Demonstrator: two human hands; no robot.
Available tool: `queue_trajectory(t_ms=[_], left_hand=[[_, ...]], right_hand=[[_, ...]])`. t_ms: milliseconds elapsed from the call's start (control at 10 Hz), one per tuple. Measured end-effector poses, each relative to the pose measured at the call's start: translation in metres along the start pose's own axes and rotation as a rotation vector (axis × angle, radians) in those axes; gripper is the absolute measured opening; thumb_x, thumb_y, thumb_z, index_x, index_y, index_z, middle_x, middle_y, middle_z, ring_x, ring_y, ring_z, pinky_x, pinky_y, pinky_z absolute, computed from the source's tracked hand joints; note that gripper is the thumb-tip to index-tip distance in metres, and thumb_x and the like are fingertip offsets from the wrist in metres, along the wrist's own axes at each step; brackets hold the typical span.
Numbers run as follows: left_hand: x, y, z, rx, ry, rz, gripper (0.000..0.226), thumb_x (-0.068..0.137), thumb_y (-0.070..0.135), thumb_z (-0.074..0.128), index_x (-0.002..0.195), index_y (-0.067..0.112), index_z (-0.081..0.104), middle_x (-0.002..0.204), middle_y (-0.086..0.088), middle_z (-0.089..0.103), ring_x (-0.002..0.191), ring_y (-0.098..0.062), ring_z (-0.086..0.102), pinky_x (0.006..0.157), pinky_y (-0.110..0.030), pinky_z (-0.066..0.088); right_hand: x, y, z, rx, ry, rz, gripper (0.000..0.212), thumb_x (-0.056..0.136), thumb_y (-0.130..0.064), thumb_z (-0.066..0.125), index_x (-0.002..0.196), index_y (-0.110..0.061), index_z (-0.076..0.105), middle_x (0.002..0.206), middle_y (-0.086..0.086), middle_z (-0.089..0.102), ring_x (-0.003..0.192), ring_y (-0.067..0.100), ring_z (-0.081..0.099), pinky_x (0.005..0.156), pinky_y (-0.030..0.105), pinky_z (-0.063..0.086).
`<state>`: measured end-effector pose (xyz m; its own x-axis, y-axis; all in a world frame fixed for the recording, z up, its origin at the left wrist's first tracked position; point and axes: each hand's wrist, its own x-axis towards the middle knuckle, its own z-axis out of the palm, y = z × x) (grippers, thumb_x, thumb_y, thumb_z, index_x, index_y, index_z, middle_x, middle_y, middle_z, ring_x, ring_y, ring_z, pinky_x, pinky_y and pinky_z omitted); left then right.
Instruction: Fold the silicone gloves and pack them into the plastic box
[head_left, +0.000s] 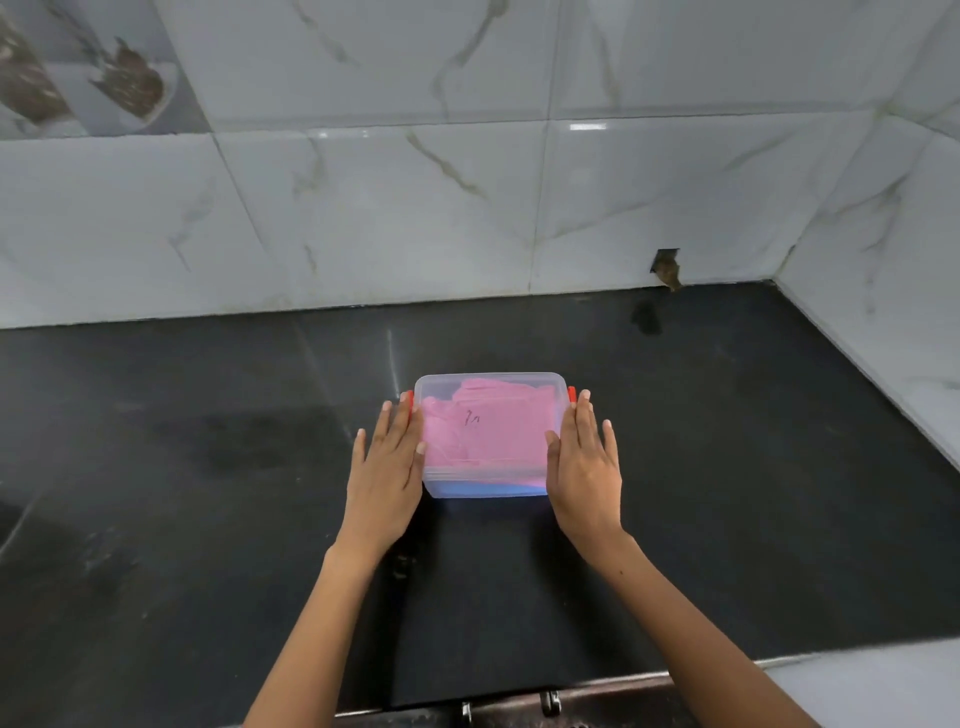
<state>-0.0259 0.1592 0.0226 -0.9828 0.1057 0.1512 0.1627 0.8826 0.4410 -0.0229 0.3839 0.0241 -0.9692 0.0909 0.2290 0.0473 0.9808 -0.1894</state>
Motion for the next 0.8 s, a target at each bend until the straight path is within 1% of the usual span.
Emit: queue_trajectory(t_ms=[100, 300, 400, 600, 700, 800], left_hand=[[0.008, -0.023, -0.011, 0.091, 0.025, -0.033, 0.051, 0.104, 0.028, 0.02, 0.153, 0.02, 0.007, 0.161, 0.009, 0.005, 0.149, -0.01, -0.003, 0.12, -0.041, 0.002], [0.021, -0.064, -0.031, 0.143, 0.018, -0.083, 0.051, 0.104, 0.029, 0.018, 0.153, 0.021, 0.005, 0.162, 0.007, 0.005, 0.149, -0.009, -0.001, 0.12, -0.036, 0.0], [0.025, -0.071, -0.035, 0.147, 0.021, -0.099, 0.051, 0.104, 0.029, 0.018, 0.153, 0.02, 0.005, 0.162, 0.006, 0.005, 0.149, -0.009, 0.0, 0.12, -0.035, 0.0], [0.025, -0.074, -0.031, 0.123, 0.046, -0.093, 0.051, 0.104, 0.028, 0.018, 0.153, 0.019, 0.006, 0.162, 0.006, 0.006, 0.149, -0.008, 0.001, 0.12, -0.034, 0.001], [0.025, -0.074, -0.03, 0.11, 0.052, -0.089, 0.051, 0.103, 0.029, 0.018, 0.153, 0.019, 0.006, 0.162, 0.006, 0.006, 0.149, -0.008, 0.001, 0.121, -0.037, 0.002], [0.026, -0.072, -0.035, 0.128, 0.045, -0.092, 0.052, 0.104, 0.031, 0.018, 0.153, 0.019, 0.006, 0.162, 0.005, 0.006, 0.149, -0.01, 0.001, 0.121, -0.041, 0.003]], right_hand=[[0.018, -0.026, 0.009, -0.023, -0.036, -0.047, 0.054, 0.104, -0.029, 0.019, 0.148, 0.001, 0.018, 0.158, 0.015, 0.017, 0.147, 0.024, 0.017, 0.119, 0.034, 0.005], [0.047, -0.07, 0.021, -0.04, -0.077, -0.117, 0.055, 0.104, -0.029, 0.018, 0.148, 0.002, 0.016, 0.158, 0.017, 0.016, 0.147, 0.025, 0.017, 0.12, 0.037, 0.009], [0.053, -0.079, 0.025, -0.02, -0.073, -0.123, 0.054, 0.103, -0.028, 0.02, 0.148, 0.001, 0.017, 0.158, 0.016, 0.018, 0.147, 0.025, 0.018, 0.12, 0.036, 0.009], [0.054, -0.077, 0.029, -0.029, -0.051, -0.139, 0.053, 0.103, -0.026, 0.02, 0.149, -0.001, 0.016, 0.159, 0.014, 0.016, 0.148, 0.023, 0.014, 0.118, 0.034, 0.001], [0.054, -0.075, 0.031, -0.045, -0.033, -0.152, 0.052, 0.103, -0.026, 0.019, 0.15, -0.002, 0.015, 0.159, 0.013, 0.015, 0.148, 0.023, 0.012, 0.115, 0.033, -0.003], [0.052, -0.078, 0.029, 0.055, 0.005, -0.106, 0.052, 0.103, -0.028, 0.019, 0.15, -0.004, 0.016, 0.159, 0.011, 0.016, 0.148, 0.022, 0.012, 0.117, 0.033, -0.001]])
